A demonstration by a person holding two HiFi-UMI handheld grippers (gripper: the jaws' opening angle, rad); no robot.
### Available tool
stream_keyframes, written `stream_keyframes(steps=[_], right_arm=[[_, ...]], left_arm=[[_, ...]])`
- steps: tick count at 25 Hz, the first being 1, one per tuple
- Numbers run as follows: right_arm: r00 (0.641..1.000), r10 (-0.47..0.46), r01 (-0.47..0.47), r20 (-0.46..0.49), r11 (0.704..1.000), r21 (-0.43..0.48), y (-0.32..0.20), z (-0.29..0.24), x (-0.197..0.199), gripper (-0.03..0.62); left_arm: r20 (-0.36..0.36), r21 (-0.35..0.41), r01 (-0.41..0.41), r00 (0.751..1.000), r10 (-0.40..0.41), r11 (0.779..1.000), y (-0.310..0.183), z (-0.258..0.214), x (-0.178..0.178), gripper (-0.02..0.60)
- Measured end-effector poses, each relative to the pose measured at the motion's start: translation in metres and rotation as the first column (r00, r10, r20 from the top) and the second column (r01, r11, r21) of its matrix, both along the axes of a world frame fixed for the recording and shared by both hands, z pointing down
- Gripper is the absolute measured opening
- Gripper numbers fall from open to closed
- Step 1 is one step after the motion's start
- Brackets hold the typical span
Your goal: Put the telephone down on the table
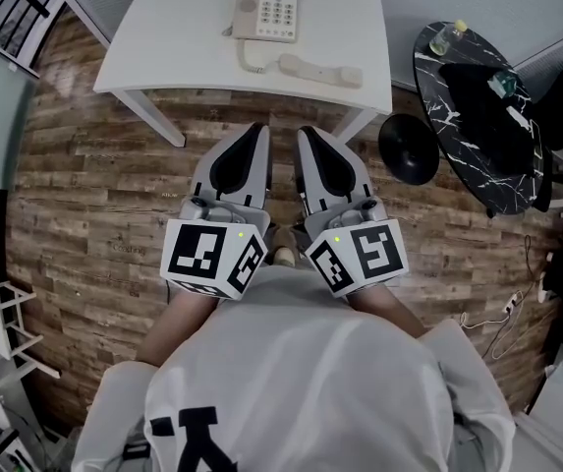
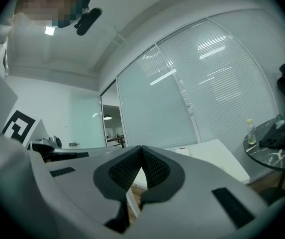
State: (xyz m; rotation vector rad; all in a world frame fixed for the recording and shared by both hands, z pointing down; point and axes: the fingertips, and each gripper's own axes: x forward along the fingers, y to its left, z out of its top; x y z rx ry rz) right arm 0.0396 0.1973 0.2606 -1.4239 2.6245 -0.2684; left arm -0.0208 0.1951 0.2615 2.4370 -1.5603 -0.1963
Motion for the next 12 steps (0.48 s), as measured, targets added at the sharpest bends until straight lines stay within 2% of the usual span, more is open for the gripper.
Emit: stream_keyframes(steps=[12], right_arm=[[1.0, -0.009, 0.009, -0.008, 1.0, 0.006, 0.0071, -0.0028, -0.0031, 0.026]], left_arm=[[0.006, 0.004, -0.007, 1.0, 0.007, 1.0, 0.0091, -0.0031, 0.0016, 0.005]])
